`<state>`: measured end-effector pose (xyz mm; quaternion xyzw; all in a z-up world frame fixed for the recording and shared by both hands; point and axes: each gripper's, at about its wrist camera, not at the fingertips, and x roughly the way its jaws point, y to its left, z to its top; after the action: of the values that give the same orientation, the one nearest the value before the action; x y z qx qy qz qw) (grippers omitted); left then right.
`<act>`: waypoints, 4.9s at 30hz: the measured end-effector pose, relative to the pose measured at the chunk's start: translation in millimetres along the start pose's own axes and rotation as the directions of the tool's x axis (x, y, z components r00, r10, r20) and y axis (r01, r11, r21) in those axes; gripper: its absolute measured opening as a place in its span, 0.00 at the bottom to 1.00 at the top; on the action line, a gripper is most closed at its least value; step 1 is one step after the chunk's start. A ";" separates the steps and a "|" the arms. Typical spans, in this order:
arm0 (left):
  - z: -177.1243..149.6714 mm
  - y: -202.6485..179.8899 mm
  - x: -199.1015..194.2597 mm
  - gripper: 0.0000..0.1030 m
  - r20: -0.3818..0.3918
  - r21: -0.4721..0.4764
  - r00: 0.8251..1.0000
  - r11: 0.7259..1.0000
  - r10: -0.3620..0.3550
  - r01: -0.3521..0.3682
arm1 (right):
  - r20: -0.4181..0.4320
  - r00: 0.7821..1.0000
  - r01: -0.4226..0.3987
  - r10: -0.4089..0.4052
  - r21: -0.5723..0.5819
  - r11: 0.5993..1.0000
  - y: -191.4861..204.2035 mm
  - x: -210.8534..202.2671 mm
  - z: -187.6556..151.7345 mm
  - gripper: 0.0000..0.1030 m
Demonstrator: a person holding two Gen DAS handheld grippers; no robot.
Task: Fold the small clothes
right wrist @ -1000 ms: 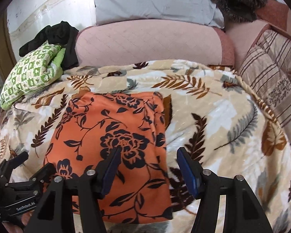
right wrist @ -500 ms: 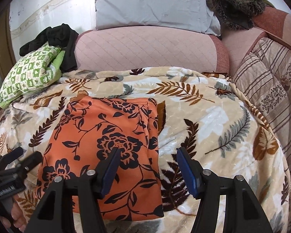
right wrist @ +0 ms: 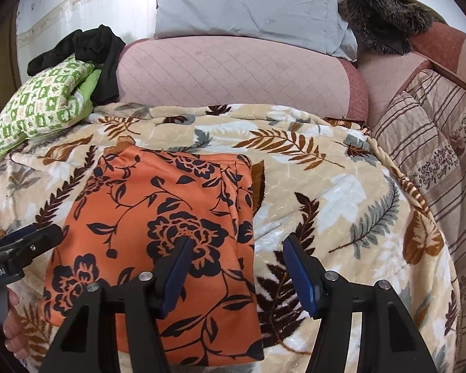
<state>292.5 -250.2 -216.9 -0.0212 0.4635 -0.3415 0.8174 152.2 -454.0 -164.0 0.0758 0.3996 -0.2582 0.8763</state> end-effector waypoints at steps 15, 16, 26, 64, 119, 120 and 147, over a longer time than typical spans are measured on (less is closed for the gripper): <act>7.8 -11.6 44.7 1.00 -0.164 0.002 0.980 0.994 -0.111 0.113 | -0.029 1.000 -0.011 0.011 0.021 1.000 -9.8 27.2 9.1 0.62; 5.9 -11.6 48.5 1.00 -0.194 0.006 0.974 0.993 -0.117 0.121 | -0.043 0.998 -0.049 0.052 0.052 0.997 -15.7 32.2 9.8 0.63; 3.3 7.3 51.2 1.00 -0.270 -0.106 0.920 0.958 -0.285 0.266 | -0.066 0.809 -0.450 0.584 0.570 0.688 -100.3 93.4 -16.0 0.63; -4.2 -4.7 56.8 0.94 -0.243 -0.094 0.919 0.951 -0.309 0.295 | -0.106 0.785 -0.509 0.611 0.451 0.733 -34.6 101.4 -23.9 0.62; -61.0 27.0 -170.5 0.77 0.016 0.116 0.996 0.990 -0.083 0.080 | 0.164 0.772 -0.636 0.615 0.182 0.750 95.7 -103.3 -63.7 0.43; -65.2 27.5 -171.3 0.77 0.014 0.121 0.997 0.990 -0.077 0.075 | 0.167 0.773 -0.635 0.613 0.189 0.749 95.9 -103.7 -67.5 0.43; -97.5 36.9 -145.9 0.77 -0.083 0.148 0.991 0.985 0.106 -0.093 | 0.013 0.796 -0.579 0.605 0.308 0.755 102.0 -48.6 -116.4 0.43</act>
<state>187.9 -110.1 -176.9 0.0763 0.4747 -0.3335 0.8110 101.0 -308.2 -213.5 0.3397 0.3495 -0.0208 0.8729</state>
